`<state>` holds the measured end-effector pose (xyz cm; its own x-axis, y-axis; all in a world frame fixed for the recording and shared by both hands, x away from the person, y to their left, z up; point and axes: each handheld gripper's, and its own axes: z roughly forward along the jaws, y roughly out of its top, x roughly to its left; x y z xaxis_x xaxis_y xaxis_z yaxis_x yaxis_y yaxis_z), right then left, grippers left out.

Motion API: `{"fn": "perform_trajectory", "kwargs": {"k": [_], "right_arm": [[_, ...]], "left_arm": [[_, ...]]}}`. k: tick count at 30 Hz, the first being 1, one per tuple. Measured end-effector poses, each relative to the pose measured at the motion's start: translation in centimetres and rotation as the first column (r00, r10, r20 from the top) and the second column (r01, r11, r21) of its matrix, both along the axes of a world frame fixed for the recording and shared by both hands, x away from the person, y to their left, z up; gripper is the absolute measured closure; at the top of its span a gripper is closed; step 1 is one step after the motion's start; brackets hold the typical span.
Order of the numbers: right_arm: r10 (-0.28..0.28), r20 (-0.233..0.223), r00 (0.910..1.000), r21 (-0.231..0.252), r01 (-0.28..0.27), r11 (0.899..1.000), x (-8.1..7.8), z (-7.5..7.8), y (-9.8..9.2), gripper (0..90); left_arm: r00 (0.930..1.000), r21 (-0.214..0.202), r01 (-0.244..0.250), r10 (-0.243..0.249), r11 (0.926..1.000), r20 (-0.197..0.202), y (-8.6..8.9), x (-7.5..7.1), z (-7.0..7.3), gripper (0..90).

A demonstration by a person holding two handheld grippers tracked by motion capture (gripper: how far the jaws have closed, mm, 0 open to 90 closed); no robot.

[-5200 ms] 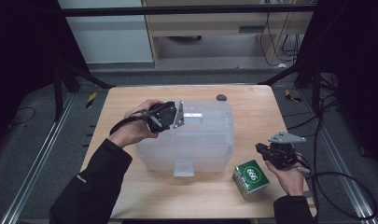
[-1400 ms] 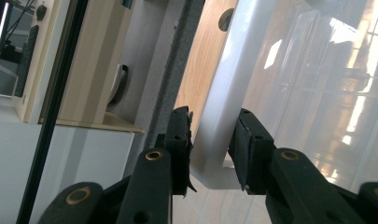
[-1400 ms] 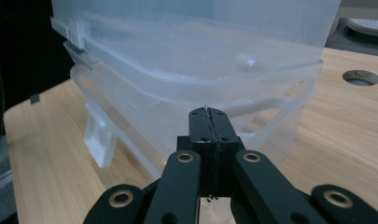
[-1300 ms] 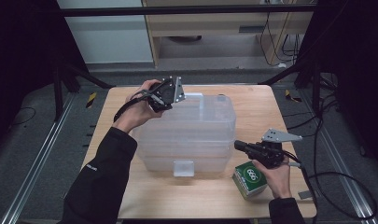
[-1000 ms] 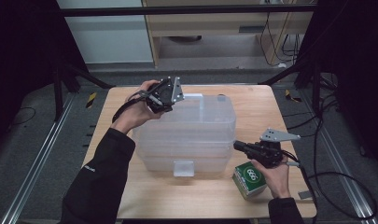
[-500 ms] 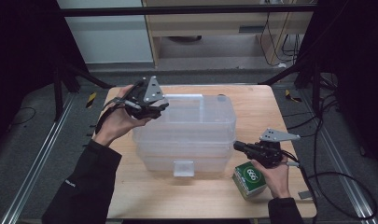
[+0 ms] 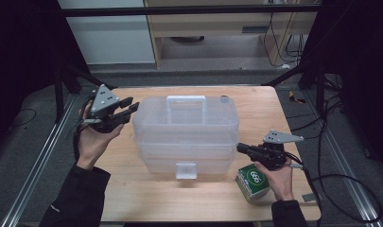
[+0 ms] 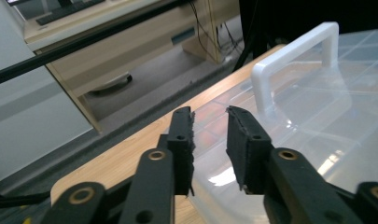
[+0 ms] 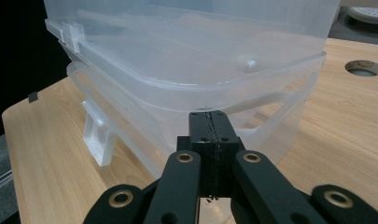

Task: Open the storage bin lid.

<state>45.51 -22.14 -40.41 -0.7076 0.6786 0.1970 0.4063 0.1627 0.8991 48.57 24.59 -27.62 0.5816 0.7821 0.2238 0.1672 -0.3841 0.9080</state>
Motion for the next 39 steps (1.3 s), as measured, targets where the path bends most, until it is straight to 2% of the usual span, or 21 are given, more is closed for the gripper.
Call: {"fn": "perform_trajectory", "kwargs": {"k": [2, 3, 4, 5, 7, 8, 9, 10, 12, 13, 14, 15, 18, 20, 22, 24, 29, 30, 33, 36, 39], "right_arm": [[-0.002, -0.001, 1.0000, 0.000, 0.002, 1.000, 0.0, 0.0, 0.0, 90.0], [0.000, -0.004, 1.0000, 0.001, 0.000, 1.000, 0.0, 0.0, 0.0, 90.0], [-0.001, -0.004, 1.0000, 0.001, 0.001, 1.000, 0.0, 0.0, 0.0, 90.0], [-0.001, -0.006, 1.0000, 0.001, 0.001, 1.000, 0.0, 0.0, 0.0, 90.0], [-0.002, -0.004, 1.0000, 0.001, 0.002, 1.000, 0.0, 0.0, 0.0, 90.0], [-0.002, -0.005, 1.0000, 0.001, 0.002, 1.000, 0.0, 0.0, 0.0, 90.0], [-0.002, -0.005, 1.0000, 0.001, 0.002, 1.000, 0.0, 0.0, 0.0, 90.0], [-0.001, -0.007, 1.0000, 0.002, 0.001, 1.000, 0.0, 0.0, 0.0, 90.0], [-0.002, -0.007, 1.0000, 0.001, 0.002, 1.000, 0.0, 0.0, 0.0, 90.0], [-0.002, -0.007, 1.0000, 0.001, 0.002, 1.000, 0.0, 0.0, 0.0, 90.0], [-0.004, -0.007, 1.0000, 0.000, 0.004, 1.000, 0.1, 0.0, 0.0, 90.0], [-0.004, -0.007, 1.0000, 0.000, 0.004, 1.000, 0.1, 0.0, 0.0, 90.0], [-0.005, -0.010, 0.9999, -0.005, 0.005, 1.000, 0.0, 0.0, 0.0, 90.0], [-0.003, -0.011, 0.9999, -0.005, 0.003, 1.000, 0.0, 0.0, 0.0, 90.0], [-0.003, -0.011, 0.9999, -0.005, 0.003, 1.000, 0.0, 0.0, 0.0, 90.0], [-0.004, -0.013, 0.9999, -0.004, 0.004, 1.000, 0.0, -0.1, 0.0, 90.0], [-0.002, -0.016, 0.9999, -0.010, 0.002, 1.000, 0.1, -0.2, 0.2, 90.0], [0.002, -0.018, 0.9998, -0.010, -0.002, 1.000, 0.1, -0.3, 0.3, 90.0], [0.001, -0.020, 0.9998, -0.009, -0.001, 1.000, 0.2, -0.3, 0.3, 90.0], [0.001, -0.020, 0.9998, -0.010, -0.001, 1.000, 0.1, -0.3, 0.3, 90.0], [0.002, -0.021, 0.9998, -0.007, -0.002, 1.000, 0.2, -0.3, 0.3, 90.0]], "left_arm": [[0.9990, -0.052, -0.042, 0.041, 0.9978, -0.016, 1.3, -0.7, -0.6, 75.2], [0.9990, -0.052, -0.042, 0.041, 0.9978, -0.016, 1.3, -0.7, -0.6, 77.0], [0.9977, -0.083, -0.068, 0.068, 0.9942, -0.008, 2.3, -1.2, -1.3, 78.6], [0.9963, -0.099, -0.085, 0.083, 0.9915, -0.025, 2.8, -1.5, -1.7, 79.8], [0.9953, -0.113, -0.095, 0.092, 0.9890, -0.030, 3.2, -1.8, -2.1, 83.1], [0.9930, -0.131, -0.115, 0.111, 0.9847, -0.041, 4.0, -2.3, -3.1, 83.9], [0.9930, -0.131, -0.115, 0.111, 0.9847, -0.041, 4.0, -2.3, -3.1, 85.4], [0.9914, -0.163, -0.127, 0.119, 0.9785, -0.055, 4.7, -2.9, -4.2, 86.8], [0.9901, -0.185, -0.133, 0.122, 0.9737, -0.070, 5.1, -3.3, -5.4, 89.0], [0.9901, -0.185, -0.133, 0.122, 0.9737, -0.070, 5.1, -3.3, -5.4, 89.2], [0.9864, -0.173, -0.150, 0.135, 0.9734, -0.094, 5.2, -3.5, -6.6, 89.3], [0.9864, -0.173, -0.150, 0.135, 0.9734, -0.094, 5.2, -3.5, -6.6, 89.3], [0.9814, -0.172, -0.163, 0.142, 0.9715, -0.129, 5.4, -3.6, -8.7, 89.4], [0.9794, -0.152, -0.161, 0.139, 0.9753, -0.147, 5.4, -3.6, -9.2, 89.4], [0.9783, -0.162, -0.161, 0.136, 0.9735, -0.156, 5.4, -3.7, -9.6, 89.4], [0.9774, -0.141, -0.148, 0.123, 0.9790, -0.172, 5.1, -3.7, -10.3, 89.4], [0.9746, -0.135, -0.124, 0.095, 0.9830, -0.202, 4.8, -3.6, -11.1, 89.3], [0.9719, -0.131, -0.103, 0.072, 0.9860, -0.224, 4.4, -3.5, -11.5, 89.4], [0.9679, -0.119, -0.082, 0.050, 0.9895, -0.246, 3.8, -3.3, -12.1, 89.3], [0.9686, -0.139, -0.043, 0.007, 0.9894, -0.249, 3.4, -3.3, -12.3, 89.3], [0.9699, -0.147, -0.030, -0.006, 0.9887, -0.243, 3.1, -3.4, -12.1, 89.3]]}}
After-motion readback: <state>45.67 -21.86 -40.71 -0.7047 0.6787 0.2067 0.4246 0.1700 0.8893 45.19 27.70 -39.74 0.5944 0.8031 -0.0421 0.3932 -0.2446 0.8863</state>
